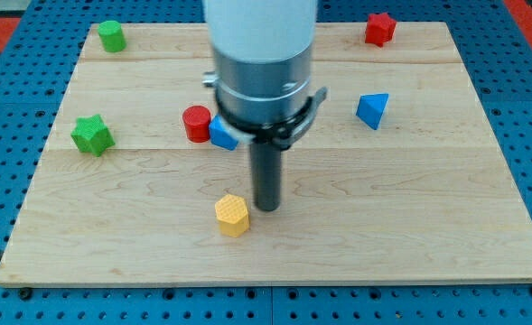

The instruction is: Move the blue cube parallel to the right of the yellow hexagon

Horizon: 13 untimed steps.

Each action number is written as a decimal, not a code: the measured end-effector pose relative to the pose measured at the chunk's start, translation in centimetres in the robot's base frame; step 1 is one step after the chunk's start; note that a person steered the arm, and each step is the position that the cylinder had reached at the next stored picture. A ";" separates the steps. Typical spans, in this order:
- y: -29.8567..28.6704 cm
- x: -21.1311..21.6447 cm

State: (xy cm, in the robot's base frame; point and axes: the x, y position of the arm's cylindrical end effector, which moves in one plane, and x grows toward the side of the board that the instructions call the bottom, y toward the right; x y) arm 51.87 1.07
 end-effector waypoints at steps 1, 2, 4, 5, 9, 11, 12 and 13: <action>0.2 -4.5; -0.3 -5.8; -1.0 -5.6; -7.8 -6.2; -6.3 -12.6; -2.2 -9.5; -3.2 -8.0; -3.5 -7.4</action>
